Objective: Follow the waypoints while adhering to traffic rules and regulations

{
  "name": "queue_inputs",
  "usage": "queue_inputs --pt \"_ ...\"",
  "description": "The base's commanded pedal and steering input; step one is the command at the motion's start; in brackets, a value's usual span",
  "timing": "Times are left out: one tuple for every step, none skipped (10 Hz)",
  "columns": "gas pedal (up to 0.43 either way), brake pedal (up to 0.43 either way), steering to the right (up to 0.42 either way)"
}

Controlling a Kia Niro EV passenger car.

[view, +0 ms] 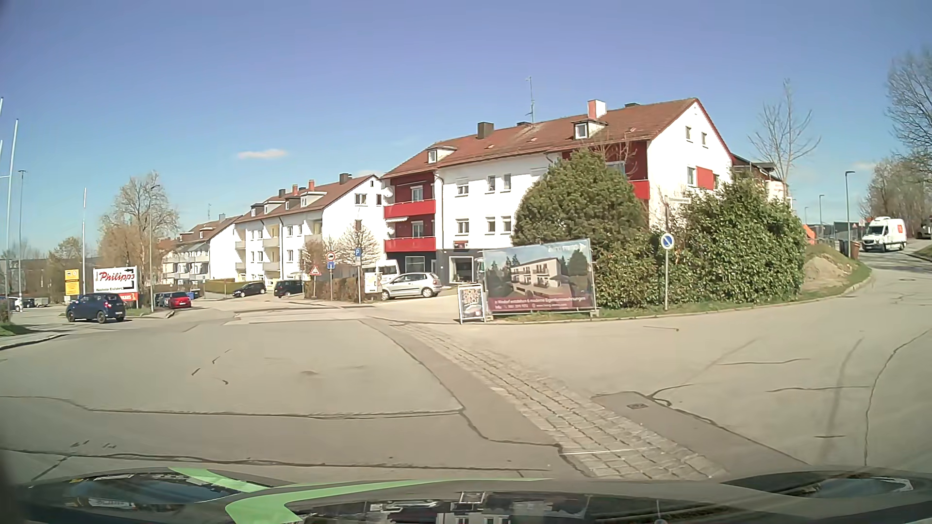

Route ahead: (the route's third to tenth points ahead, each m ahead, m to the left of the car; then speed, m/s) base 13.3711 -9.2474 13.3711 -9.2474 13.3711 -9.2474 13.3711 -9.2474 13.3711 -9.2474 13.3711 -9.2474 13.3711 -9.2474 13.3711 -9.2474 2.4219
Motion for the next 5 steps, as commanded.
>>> queue_inputs --pt "0.000 0.244 0.472" --pt "0.000 0.244 0.520" --pt "0.000 0.250 0.568" --pt "0.000 0.250 0.601" --pt "0.000 0.244 0.649"
